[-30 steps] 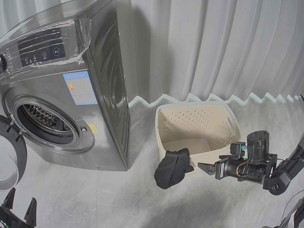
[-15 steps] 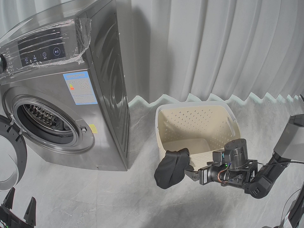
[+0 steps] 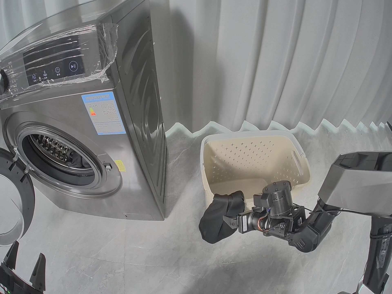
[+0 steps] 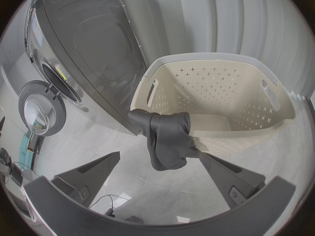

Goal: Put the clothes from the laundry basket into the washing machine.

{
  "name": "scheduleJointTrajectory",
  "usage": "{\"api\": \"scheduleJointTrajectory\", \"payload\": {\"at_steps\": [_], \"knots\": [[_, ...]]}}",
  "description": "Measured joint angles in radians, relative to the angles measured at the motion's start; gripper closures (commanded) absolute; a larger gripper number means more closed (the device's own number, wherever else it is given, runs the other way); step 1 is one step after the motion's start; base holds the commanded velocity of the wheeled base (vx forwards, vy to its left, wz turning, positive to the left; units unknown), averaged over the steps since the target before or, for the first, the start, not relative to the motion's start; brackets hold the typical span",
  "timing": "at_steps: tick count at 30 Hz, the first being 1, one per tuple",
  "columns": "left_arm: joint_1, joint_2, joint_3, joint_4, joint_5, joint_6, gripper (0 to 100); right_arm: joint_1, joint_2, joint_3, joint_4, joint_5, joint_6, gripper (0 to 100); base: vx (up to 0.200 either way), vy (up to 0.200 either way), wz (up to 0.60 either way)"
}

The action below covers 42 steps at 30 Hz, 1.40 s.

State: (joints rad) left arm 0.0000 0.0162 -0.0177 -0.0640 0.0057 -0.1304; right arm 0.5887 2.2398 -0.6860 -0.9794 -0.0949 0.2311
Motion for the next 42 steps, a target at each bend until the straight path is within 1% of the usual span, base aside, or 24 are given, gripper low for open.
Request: {"api": "scheduleJointTrajectory", "payload": {"at_steps": [4,8,12,13,19,25,32,38,42], "knots": [[0.0,0.0,0.0,0.0,0.0,-0.002,0,-0.001,0.043,-0.043,-0.008,-0.001,-0.012,0,0.0,0.0,0.0],[-0.001,0.0,0.0,0.0,-0.001,-0.004,0,-0.006,0.084,-0.073,-0.061,-0.003,-0.025,0,0.0,0.0,0.0],[-0.002,0.0,0.0,0.0,-0.001,-0.004,0,-0.021,0.12,-0.093,-0.085,-0.004,-0.036,0,0.0,0.0,0.0],[-0.002,0.0,0.0,0.0,-0.001,-0.004,0,-0.023,0.126,-0.095,-0.089,-0.004,-0.036,100,0.0,0.0,0.0],[-0.002,0.0,0.0,0.0,-0.002,-0.004,0,-0.026,0.144,-0.101,-0.121,-0.003,-0.041,100,0.0,0.0,0.0],[-0.002,0.0,0.0,0.0,-0.003,-0.005,0,-0.024,0.15,-0.071,-0.216,-0.002,-0.056,100,0.0,0.0,0.0],[-0.002,0.0,0.0,0.0,-0.003,-0.007,0,-0.025,0.116,0.044,-0.324,-0.001,-0.068,100,0.0,0.0,0.0],[-0.002,0.0,0.0,0.0,-0.002,-0.01,0,-0.021,0.008,0.152,-0.392,0.002,-0.069,100,0.0,0.0,0.0],[-0.002,0.0,0.0,0.0,-0.002,-0.011,0,-0.011,-0.08,0.199,-0.415,0.001,-0.066,100,0.0,0.0,0.0]]}}
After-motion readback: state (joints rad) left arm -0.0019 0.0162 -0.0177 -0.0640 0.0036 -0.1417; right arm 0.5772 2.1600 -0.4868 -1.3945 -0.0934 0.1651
